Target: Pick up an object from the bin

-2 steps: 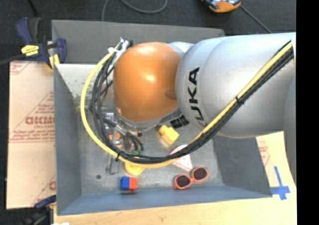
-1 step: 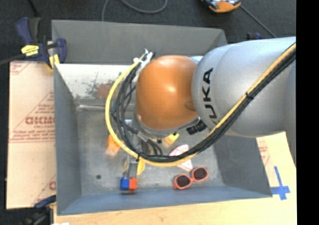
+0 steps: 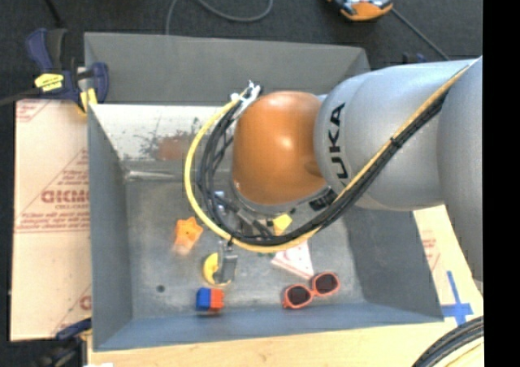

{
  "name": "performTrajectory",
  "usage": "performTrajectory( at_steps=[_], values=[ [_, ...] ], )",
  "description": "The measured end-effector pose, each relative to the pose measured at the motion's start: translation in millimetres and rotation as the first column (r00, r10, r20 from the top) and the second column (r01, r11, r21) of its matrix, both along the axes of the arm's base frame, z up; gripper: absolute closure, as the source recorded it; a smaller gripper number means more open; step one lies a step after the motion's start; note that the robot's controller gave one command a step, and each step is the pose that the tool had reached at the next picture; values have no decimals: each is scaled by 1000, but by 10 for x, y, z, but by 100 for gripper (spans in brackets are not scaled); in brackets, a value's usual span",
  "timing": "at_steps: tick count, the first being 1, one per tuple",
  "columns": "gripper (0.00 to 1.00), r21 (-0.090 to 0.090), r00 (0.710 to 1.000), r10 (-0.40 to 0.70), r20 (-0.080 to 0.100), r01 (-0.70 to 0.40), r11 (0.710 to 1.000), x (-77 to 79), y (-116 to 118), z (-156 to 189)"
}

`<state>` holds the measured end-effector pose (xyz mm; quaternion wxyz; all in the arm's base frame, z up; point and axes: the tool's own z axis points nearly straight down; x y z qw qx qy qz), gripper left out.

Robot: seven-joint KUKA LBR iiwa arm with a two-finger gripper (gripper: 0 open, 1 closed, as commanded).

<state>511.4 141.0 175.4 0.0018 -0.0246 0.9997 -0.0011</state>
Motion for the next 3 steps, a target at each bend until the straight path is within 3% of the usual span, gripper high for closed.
performTrajectory(
  at_steps=[1, 2, 3],
  values=[
    [0, 4, 997, -81, -2, 81, 997, 24, -320, -272],
    [0, 0, 999, -53, -1, 53, 999, -157, -129, -554],
    [0, 2, 991, 134, -3, -134, 991, -55, 306, -665]
  ],
)
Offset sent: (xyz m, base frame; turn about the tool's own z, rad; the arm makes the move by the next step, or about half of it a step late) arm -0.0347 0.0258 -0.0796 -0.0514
